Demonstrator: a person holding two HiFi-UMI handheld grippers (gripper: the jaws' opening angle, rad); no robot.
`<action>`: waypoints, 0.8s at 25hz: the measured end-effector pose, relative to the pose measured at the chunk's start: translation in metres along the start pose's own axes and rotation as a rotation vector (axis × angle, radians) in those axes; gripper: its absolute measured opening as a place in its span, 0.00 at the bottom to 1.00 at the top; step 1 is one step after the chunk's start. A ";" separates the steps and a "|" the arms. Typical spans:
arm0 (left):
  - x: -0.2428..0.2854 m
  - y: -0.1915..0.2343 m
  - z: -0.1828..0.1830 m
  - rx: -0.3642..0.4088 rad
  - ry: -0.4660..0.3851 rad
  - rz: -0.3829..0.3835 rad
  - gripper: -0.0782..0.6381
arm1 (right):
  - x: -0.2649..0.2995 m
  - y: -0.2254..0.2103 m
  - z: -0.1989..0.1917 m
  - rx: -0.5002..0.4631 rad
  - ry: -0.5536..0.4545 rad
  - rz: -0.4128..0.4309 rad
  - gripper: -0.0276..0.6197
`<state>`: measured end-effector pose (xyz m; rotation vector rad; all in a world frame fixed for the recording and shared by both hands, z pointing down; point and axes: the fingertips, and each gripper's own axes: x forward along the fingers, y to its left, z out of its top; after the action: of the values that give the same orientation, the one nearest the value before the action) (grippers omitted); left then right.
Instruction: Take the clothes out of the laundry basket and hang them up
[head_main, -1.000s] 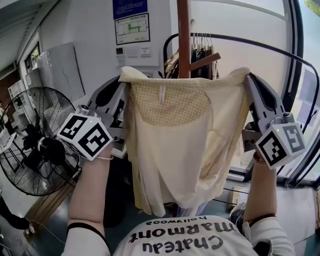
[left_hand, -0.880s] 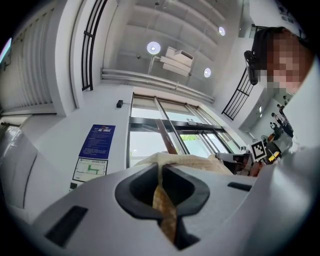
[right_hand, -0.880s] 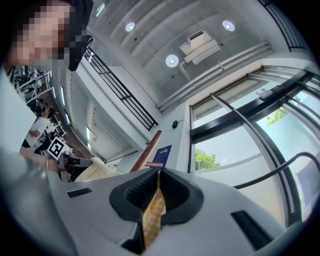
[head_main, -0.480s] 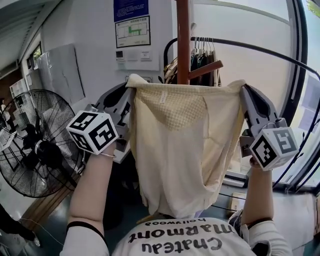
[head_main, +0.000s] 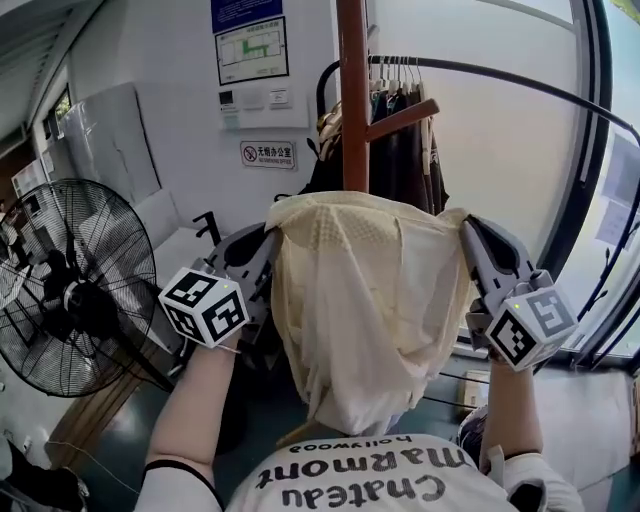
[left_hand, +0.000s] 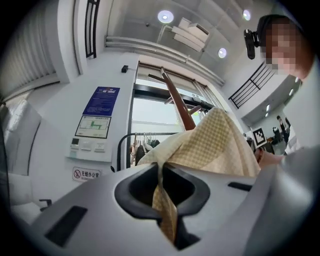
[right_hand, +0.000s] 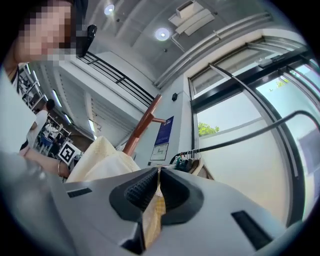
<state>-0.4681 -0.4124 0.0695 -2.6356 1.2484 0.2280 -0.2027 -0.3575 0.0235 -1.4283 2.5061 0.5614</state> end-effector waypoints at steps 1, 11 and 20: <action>-0.002 -0.004 -0.006 -0.023 -0.001 -0.014 0.15 | -0.003 0.003 -0.006 0.017 0.009 0.006 0.10; -0.033 -0.034 -0.031 -0.214 -0.079 -0.055 0.15 | -0.011 0.043 -0.047 0.139 0.075 0.048 0.10; -0.052 -0.073 -0.043 -0.248 -0.063 -0.112 0.15 | -0.024 0.084 -0.060 0.171 0.124 0.057 0.10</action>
<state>-0.4416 -0.3396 0.1321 -2.8697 1.1127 0.4707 -0.2612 -0.3254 0.1058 -1.3714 2.6243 0.2680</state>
